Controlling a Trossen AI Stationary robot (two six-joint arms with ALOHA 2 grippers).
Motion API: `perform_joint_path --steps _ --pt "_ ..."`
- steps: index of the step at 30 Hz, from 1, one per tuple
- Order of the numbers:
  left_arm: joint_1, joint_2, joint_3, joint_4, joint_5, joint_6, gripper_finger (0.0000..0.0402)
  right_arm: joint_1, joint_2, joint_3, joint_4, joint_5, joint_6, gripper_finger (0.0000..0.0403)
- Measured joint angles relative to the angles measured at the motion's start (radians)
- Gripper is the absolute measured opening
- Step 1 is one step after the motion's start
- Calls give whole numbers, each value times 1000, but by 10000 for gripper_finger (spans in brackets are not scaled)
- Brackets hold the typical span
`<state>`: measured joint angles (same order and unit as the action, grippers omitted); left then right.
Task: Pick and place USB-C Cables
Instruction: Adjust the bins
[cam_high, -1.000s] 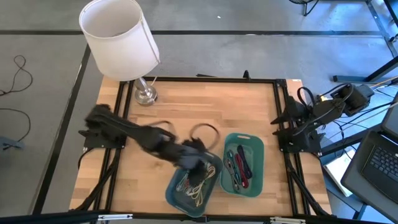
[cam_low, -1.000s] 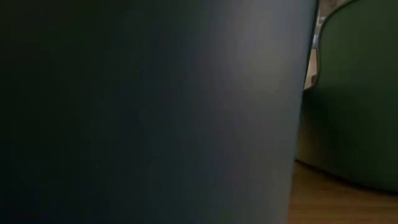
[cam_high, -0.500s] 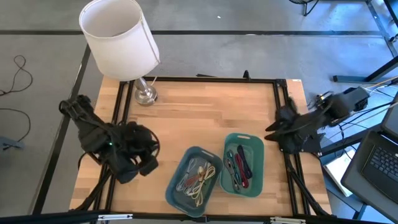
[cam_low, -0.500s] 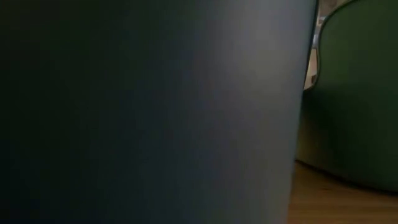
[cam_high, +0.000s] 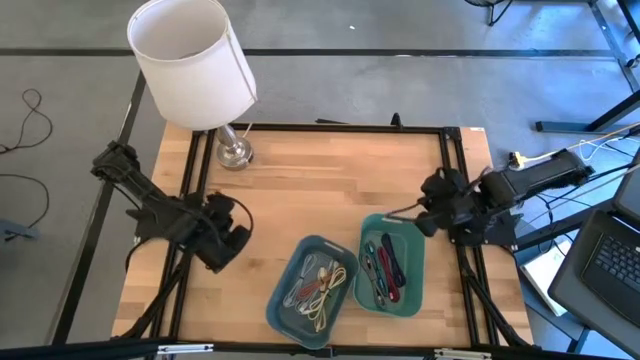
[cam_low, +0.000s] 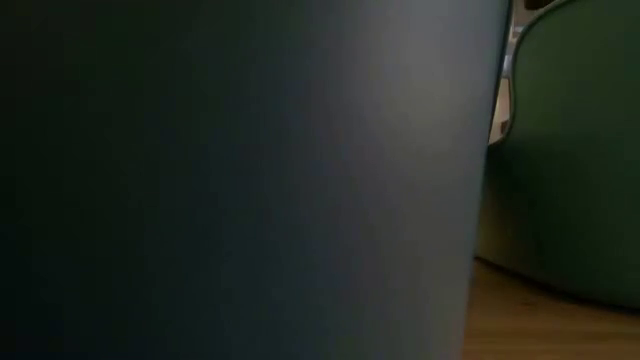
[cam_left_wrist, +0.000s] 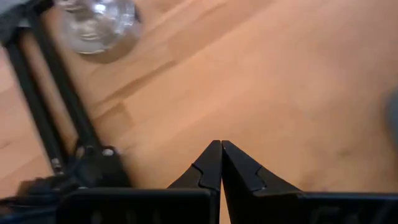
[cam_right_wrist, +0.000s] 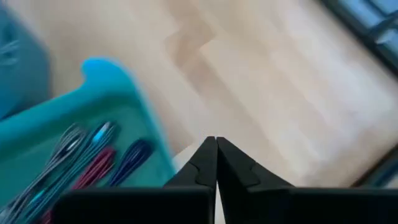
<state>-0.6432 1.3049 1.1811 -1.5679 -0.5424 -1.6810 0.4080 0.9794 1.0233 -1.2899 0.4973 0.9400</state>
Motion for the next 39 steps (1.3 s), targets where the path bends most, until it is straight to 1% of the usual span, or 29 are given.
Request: perform_joint_path --steps 3,6,8,10,12,14,17,19,22,25,31,35,39 --pt "25 -20 -61 18 -25 -8 1 -77 0 0 24 20 -57 4" --pt "45 -36 -89 44 -56 6 2 -159 0 -1 78 -6 -137 3" --pt "56 -39 -96 52 -65 22 4 -210 0 -20 143 -47 -189 2" --pt "66 -39 -96 52 -79 24 5 -258 1 -63 212 -111 -224 2" --pt "71 -39 -96 53 -98 26 4 -301 2 -125 310 -191 -253 1" --pt "71 -39 -96 53 -112 26 2 -333 6 -198 410 -249 -277 1" --pt "70 -39 -96 55 -113 26 1 -380 11 -278 518 -284 -293 1" --pt "70 -39 -96 56 -113 26 3 -412 13 -320 555 -303 -301 1" --pt "70 -39 -96 59 -113 26 5 -450 15 -380 617 -358 -317 1" --pt "70 -39 -96 68 -113 27 4 -470 15 -433 677 -412 -312 0" --pt "70 -39 -96 79 -116 30 3 -465 15 -494 780 -495 -240 0" --pt "70 -39 -96 90 -118 28 5 -426 15 -498 818 -518 -189 0" --pt "70 -39 -96 123 -116 26 2 -367 15 -499 847 -519 -126 0"
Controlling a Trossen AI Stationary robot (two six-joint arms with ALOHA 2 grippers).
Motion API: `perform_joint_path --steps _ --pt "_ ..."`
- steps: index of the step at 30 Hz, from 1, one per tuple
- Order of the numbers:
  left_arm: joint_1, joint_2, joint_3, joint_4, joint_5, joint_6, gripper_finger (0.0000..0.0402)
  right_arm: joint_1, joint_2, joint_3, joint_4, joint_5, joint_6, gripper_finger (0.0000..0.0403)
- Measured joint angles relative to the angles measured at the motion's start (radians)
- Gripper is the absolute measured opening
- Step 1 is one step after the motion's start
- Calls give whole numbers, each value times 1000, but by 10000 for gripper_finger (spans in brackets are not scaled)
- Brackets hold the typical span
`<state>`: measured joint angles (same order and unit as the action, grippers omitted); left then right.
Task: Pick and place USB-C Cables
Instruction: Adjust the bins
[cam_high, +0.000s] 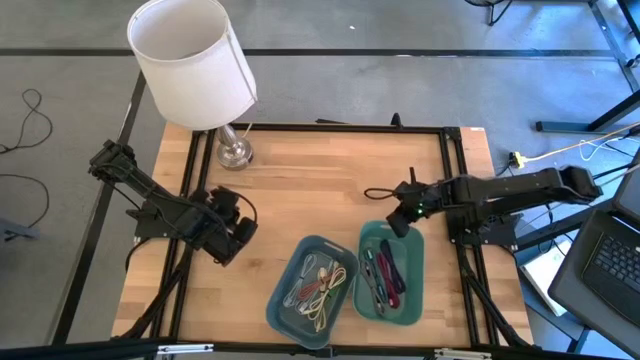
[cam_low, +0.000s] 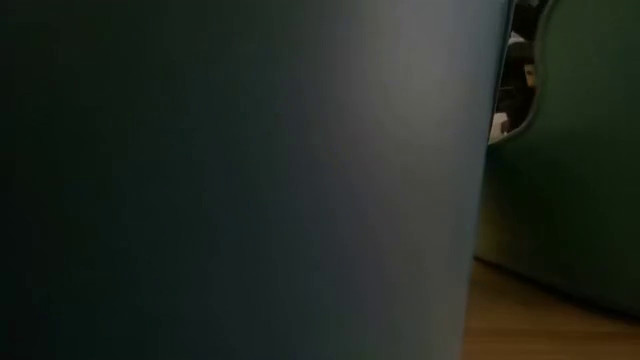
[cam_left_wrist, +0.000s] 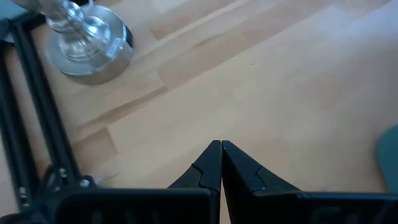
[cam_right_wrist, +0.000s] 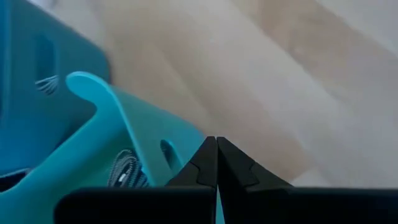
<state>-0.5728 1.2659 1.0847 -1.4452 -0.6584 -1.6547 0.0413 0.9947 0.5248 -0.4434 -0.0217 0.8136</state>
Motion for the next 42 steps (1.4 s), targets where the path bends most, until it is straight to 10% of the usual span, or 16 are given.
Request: perform_joint_path --steps 22,42 --pt "-43 99 -1 185 182 3 2 261 101 0 115 96 225 0" --pt "-134 357 -1 558 285 -44 3 202 89 227 -94 424 -211 0"
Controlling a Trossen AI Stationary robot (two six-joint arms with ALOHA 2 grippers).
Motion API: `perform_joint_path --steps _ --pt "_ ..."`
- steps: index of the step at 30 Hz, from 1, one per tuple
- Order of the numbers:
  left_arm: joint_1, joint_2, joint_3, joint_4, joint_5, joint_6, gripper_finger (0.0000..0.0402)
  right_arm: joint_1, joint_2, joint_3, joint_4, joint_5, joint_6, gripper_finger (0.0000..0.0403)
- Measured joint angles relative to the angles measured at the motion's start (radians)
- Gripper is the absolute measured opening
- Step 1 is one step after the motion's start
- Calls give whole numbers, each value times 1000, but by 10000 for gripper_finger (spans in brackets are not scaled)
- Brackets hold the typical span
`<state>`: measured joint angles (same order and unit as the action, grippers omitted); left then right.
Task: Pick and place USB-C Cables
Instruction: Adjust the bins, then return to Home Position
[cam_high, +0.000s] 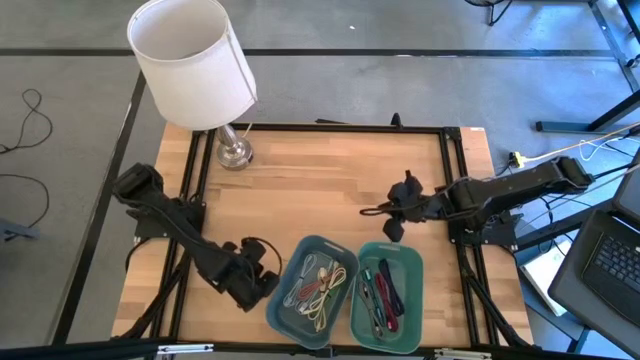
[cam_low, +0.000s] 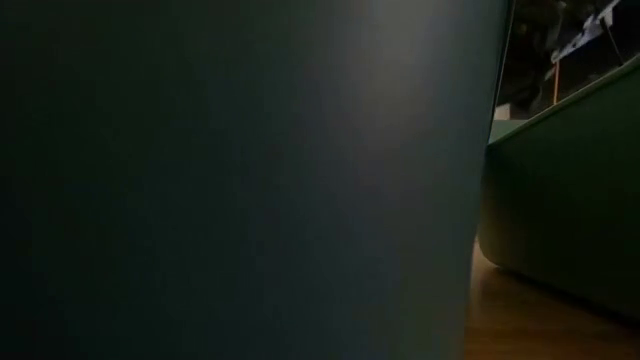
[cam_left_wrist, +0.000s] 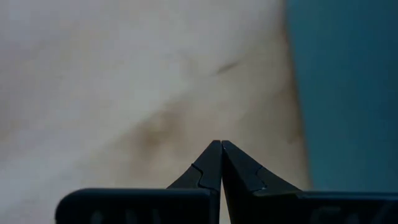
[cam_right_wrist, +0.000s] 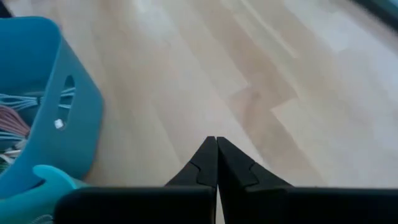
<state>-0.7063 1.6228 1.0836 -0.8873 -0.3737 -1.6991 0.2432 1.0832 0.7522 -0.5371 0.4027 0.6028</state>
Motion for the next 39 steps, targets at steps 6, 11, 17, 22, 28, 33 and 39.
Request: perform_joint_path --steps 6,11,17,22,28,33,39 --pt "0 57 0 181 0 0 2 -28 0 85 -131 17 -67 0" --pt "10 104 0 358 -1 37 2 -29 -6 121 -186 57 -90 0" --pt "39 135 0 489 -16 85 4 -29 -19 125 -195 61 -91 0" --pt "71 128 0 535 -78 140 4 -29 -21 125 -196 61 -90 0" --pt "95 104 0 541 -101 202 2 -29 -27 125 -204 58 -88 0" --pt "66 -23 0 397 -161 230 5 -29 -68 124 -225 57 -90 0" --pt "-53 -308 0 158 -380 251 1 -19 -176 165 -249 -50 -87 0"
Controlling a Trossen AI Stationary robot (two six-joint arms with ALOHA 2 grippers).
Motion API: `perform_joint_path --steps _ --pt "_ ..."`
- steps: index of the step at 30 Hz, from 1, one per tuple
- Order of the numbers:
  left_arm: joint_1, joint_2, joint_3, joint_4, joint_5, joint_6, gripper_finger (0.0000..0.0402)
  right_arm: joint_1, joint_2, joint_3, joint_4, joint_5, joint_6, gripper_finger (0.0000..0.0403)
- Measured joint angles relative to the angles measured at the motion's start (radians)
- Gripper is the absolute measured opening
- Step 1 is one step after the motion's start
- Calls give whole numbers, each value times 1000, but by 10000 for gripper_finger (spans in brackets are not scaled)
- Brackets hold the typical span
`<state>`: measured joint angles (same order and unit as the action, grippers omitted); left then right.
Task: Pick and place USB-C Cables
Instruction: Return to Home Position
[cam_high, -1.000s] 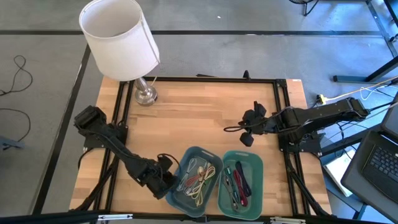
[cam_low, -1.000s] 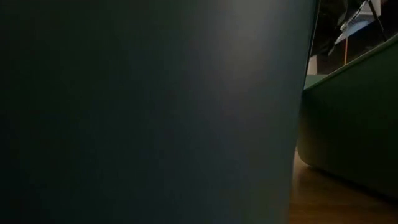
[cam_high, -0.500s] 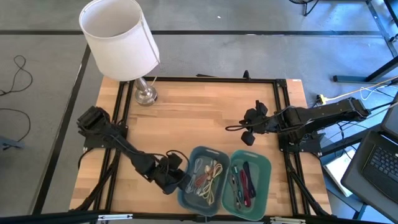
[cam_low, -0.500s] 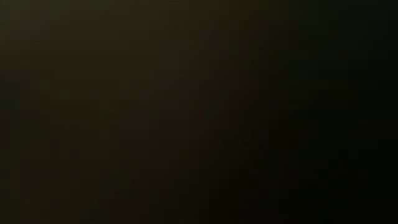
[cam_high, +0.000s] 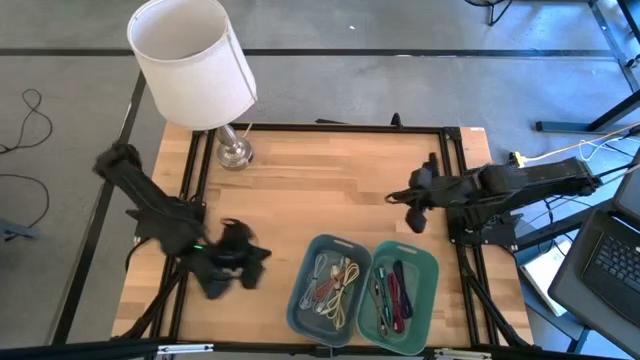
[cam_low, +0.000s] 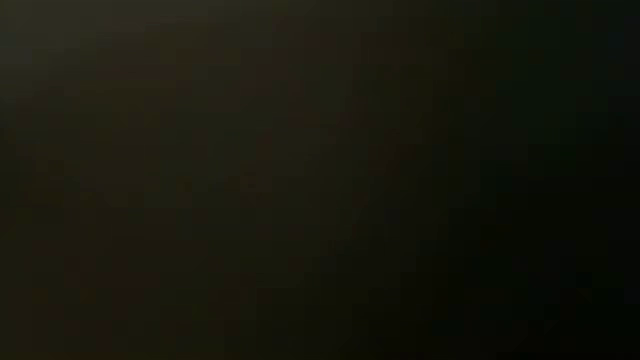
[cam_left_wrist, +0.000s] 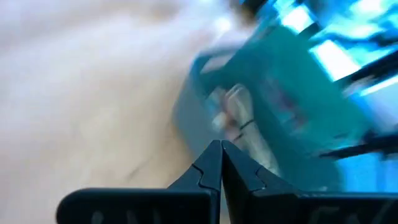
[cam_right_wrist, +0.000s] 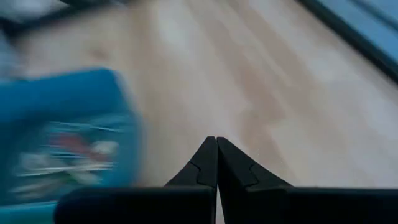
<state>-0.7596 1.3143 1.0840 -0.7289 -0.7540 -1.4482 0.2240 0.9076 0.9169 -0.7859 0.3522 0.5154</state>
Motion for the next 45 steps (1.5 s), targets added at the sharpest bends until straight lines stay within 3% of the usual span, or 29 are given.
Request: perform_joint_path --steps 4,6,9,12,17,21,24,29,32,36,40,45 --pt "-117 -158 0 38 -309 167 3 40 -58 78 63 -90 1 0" --pt "-146 -206 0 118 -447 333 2 68 -70 111 151 -99 -36 0" --pt "-130 -247 0 271 -474 690 1 106 -60 149 351 -103 -154 0" --pt "-29 -266 0 434 -344 1046 2 118 -8 162 582 -105 -332 0" --pt "261 -305 0 637 124 1393 1 24 132 218 692 -164 -558 0" --pt "512 -336 0 647 465 1478 1 -143 253 318 674 -410 -578 0" --pt "690 -355 0 598 700 1488 1 -284 326 417 551 -572 -590 0" --pt "909 -454 0 385 969 1450 1 -439 373 571 197 -653 -602 0" --pt "971 -558 0 281 1034 1450 1 -462 332 595 48 -645 -600 0" --pt "992 -731 0 143 995 1411 1 -430 225 563 -55 -514 -517 0" --pt "985 -903 -38 111 970 1269 1 -345 87 455 -36 -370 -374 0" --pt "982 -1090 -195 91 957 1130 1 -212 -76 227 57 -177 -192 0"
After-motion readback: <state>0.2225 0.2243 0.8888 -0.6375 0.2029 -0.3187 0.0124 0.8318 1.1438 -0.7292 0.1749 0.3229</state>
